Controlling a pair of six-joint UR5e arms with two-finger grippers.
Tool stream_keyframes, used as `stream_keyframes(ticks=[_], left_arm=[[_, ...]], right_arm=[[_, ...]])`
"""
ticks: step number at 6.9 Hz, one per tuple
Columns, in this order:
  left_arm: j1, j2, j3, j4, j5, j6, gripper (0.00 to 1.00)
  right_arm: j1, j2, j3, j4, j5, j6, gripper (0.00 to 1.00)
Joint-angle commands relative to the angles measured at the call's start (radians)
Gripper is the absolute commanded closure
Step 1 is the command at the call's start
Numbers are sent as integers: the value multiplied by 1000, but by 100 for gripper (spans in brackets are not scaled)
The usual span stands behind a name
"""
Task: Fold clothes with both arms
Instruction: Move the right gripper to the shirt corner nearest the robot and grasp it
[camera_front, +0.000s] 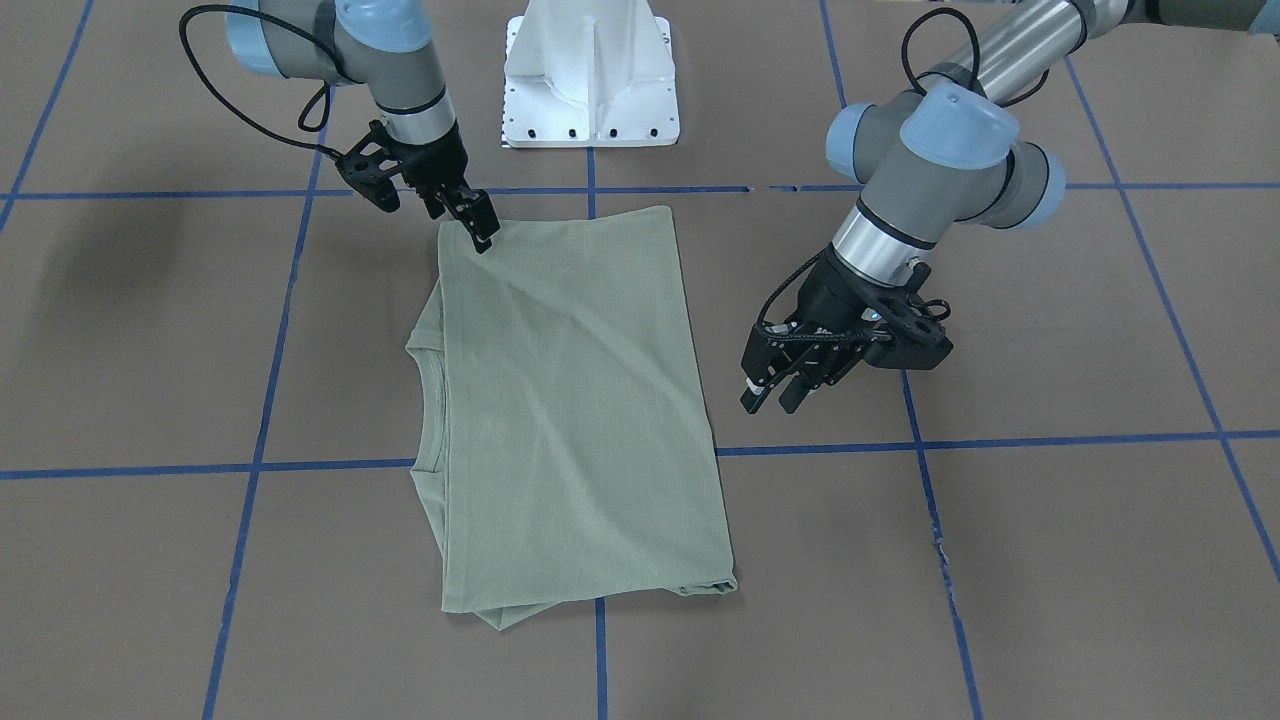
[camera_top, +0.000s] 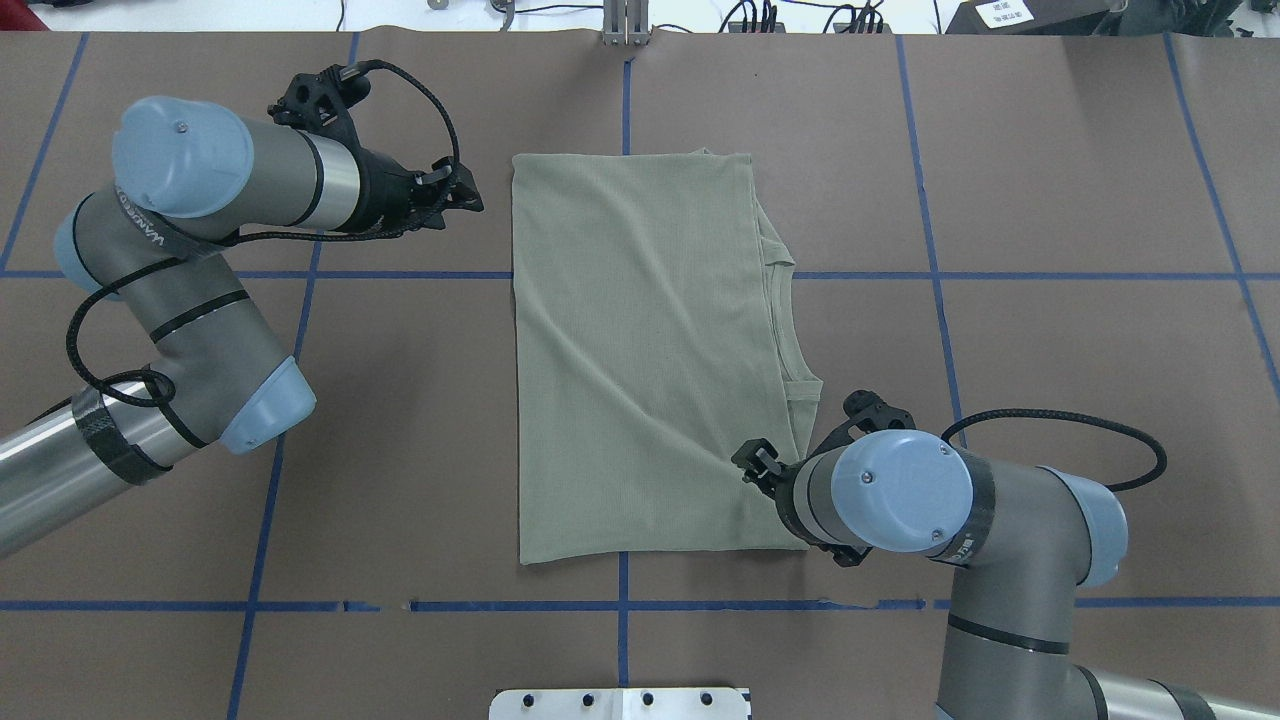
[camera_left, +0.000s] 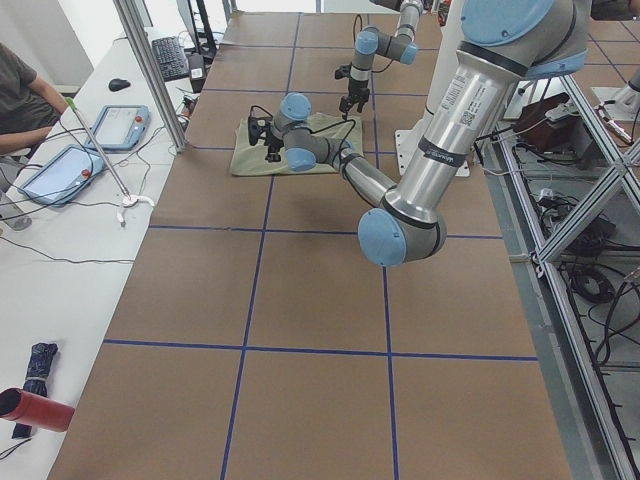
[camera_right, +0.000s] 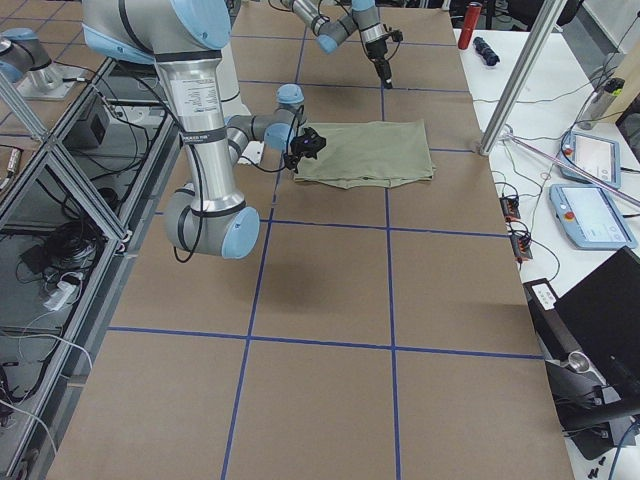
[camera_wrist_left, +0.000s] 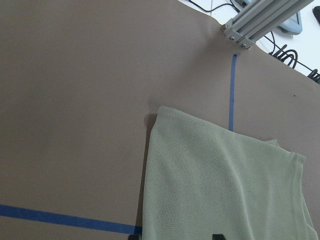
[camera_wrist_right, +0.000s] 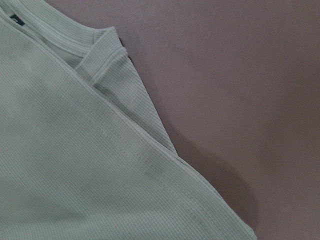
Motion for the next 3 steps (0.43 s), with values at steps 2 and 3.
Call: stream_keyframes(ticks=[2, 3], left_arm=[[2, 0, -1, 0, 2, -2, 42], [2, 0, -2, 0, 2, -2, 42]], right_arm=[[-18, 9, -18, 1, -11, 4, 0], [-16, 11, -29, 1, -20, 4, 0]])
